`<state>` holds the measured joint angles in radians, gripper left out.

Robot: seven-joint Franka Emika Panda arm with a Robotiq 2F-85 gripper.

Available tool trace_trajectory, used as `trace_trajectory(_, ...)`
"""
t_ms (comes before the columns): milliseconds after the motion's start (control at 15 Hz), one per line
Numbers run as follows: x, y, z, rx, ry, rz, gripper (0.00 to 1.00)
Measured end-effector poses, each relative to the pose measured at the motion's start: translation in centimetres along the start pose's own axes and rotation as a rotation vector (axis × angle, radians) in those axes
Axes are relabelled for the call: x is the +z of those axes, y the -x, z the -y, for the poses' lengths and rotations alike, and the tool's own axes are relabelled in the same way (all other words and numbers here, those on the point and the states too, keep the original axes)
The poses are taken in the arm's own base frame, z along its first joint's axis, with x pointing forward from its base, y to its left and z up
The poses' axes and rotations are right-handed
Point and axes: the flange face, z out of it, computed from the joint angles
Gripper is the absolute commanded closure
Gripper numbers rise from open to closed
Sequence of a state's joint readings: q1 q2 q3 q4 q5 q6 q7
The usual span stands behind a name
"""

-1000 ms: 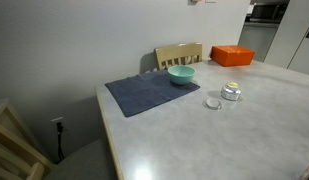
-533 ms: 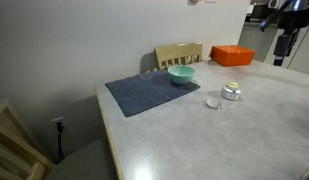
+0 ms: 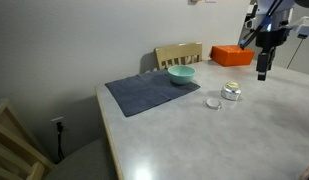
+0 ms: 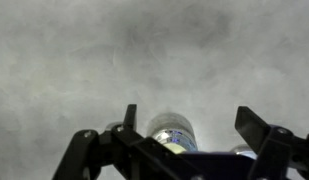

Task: Pick up the lid and place it back on it's object

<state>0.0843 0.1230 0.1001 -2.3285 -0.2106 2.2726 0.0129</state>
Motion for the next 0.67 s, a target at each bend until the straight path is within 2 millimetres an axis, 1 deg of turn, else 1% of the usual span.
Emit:
trace_trajectory(200,0.0,-0.6,-0.1,0.016,-0.026,-0.049,0.0)
trace_trajectory(333,1.2,-1.4,0.0,0.028,-0.045,-0.088,0.0)
trace_trajectory(467,3.6,-2.4,0.7,0.031,-0.054,-0.115,0.0)
trace_trajectory(667,7.7,-3.5,2.8,0.021,-0.066,-0.125,0.0)
